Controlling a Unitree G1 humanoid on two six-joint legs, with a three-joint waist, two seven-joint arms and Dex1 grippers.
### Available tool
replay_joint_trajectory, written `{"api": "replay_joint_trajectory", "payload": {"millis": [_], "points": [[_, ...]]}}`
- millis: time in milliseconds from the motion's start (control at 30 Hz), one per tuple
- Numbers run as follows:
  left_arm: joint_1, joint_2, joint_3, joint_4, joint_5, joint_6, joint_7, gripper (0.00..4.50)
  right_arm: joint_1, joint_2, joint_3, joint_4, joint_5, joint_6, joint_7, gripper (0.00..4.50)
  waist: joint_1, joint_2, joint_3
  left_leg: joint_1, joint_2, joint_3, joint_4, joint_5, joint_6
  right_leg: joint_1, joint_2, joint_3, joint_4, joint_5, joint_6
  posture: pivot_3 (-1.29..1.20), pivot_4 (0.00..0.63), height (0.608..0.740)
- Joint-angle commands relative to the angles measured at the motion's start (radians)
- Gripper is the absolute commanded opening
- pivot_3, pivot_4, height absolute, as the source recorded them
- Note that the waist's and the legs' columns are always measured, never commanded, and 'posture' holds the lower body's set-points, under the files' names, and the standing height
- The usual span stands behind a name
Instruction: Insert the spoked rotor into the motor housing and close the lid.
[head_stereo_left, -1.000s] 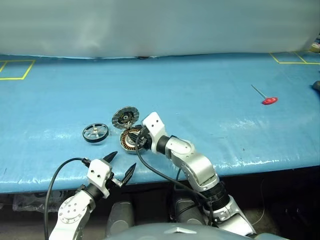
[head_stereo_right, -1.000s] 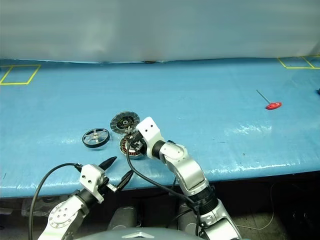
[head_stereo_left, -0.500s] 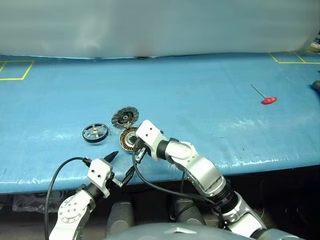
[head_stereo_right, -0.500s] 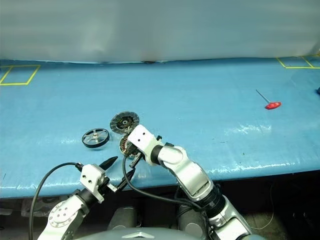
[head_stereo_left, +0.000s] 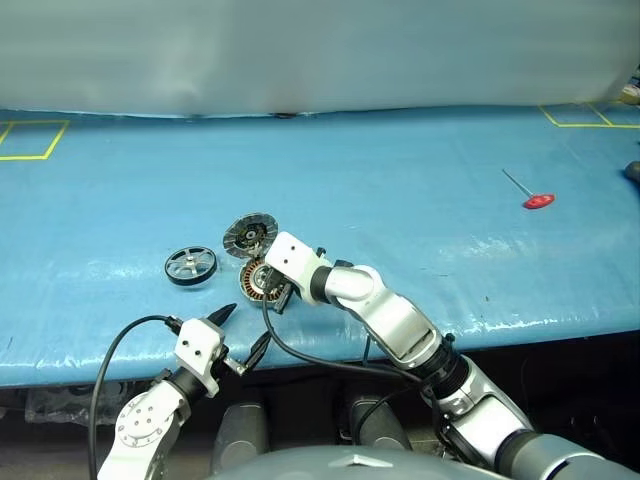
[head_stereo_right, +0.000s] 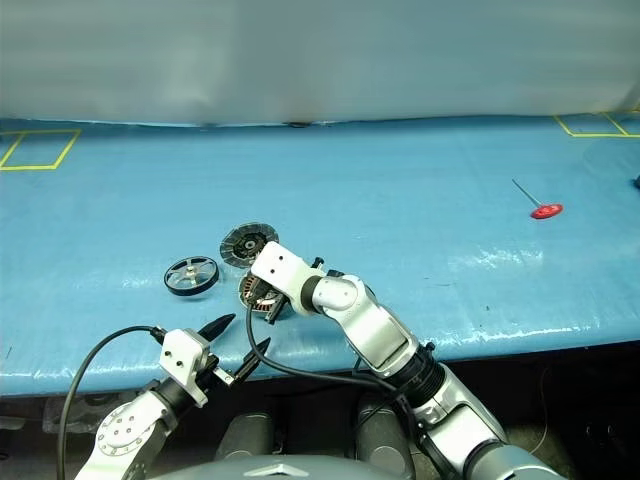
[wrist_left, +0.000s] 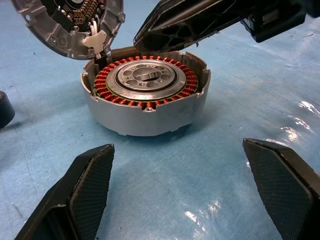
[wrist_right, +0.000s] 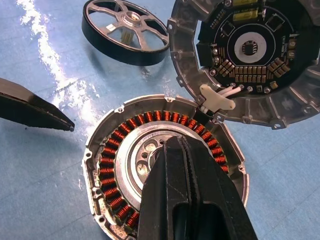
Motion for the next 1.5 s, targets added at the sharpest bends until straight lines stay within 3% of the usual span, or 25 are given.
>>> {"api": "replay_joint_trajectory", "payload": {"millis": [33,1500], "points": [[0.002,0.001,0.007,-0.028,-0.018,-0.002,0.006,4.50,-0.027,0.009,0.005,0.003,-0.016,-0.004,0.007,0.02,0.000,0.000,0.000,0.000,0.000,0.000,0.000,0.000,0.000,0.000,0.000,0.000,0.000,0.000,0.000,0.00,0.150,0.740],[0.012,0.008,0.003,-0.030,-0.026,0.013,0.005,4.50,0.010,0.002,0.026,0.060,-0.053,-0.149,0.130,0.02,-0.003,0.000,0.000,0.000,0.000,0.000,0.000,0.000,0.000,0.000,0.000,0.000,0.000,0.000,0.000,0.00,0.150,0.740]]}}
